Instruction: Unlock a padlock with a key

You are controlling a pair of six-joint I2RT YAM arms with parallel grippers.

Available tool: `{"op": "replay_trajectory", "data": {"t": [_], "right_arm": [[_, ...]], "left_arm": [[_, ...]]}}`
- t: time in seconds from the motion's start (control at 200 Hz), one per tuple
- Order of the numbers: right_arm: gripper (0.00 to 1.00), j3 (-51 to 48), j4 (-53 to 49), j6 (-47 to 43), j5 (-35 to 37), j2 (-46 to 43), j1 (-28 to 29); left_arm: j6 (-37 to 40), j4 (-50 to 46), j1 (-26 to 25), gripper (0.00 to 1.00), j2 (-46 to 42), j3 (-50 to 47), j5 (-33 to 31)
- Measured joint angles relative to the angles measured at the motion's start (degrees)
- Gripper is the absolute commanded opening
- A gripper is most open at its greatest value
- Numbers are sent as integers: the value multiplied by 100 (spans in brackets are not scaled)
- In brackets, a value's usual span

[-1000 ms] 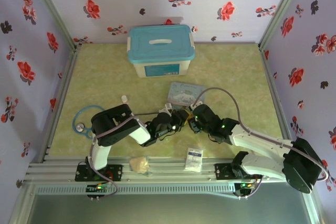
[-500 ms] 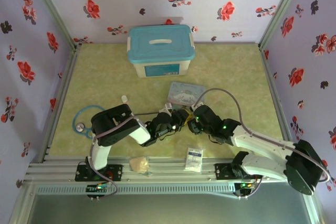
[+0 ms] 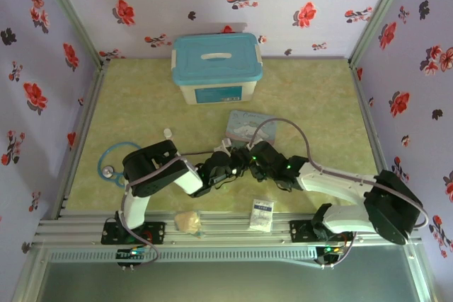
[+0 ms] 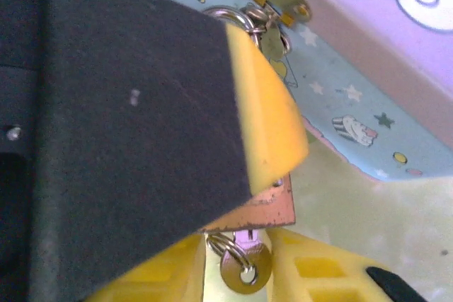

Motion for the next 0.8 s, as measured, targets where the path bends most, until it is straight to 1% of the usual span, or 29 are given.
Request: {"op": "replay_trajectory", "data": {"t": [0.155, 0.275, 0.355, 0.61, 0.8], "right_arm": [[12, 37, -33, -212, 363, 70, 164], [12, 24, 26, -234, 339, 70, 149], [9, -98, 297, -131, 33, 68, -4], [10, -772, 1453, 619, -1355, -144, -636], [10, -1207, 2258, 1172, -2500, -162, -1222]], "left_arm": [[0, -20, 0, 0, -39, -33, -2], [-2, -20, 4, 0, -48, -39, -22], [0, -37, 17, 0, -52, -63, -66], [2, -114, 37, 0, -52, -138, -101], [85, -96, 46, 7, -52, -199, -85]]}}
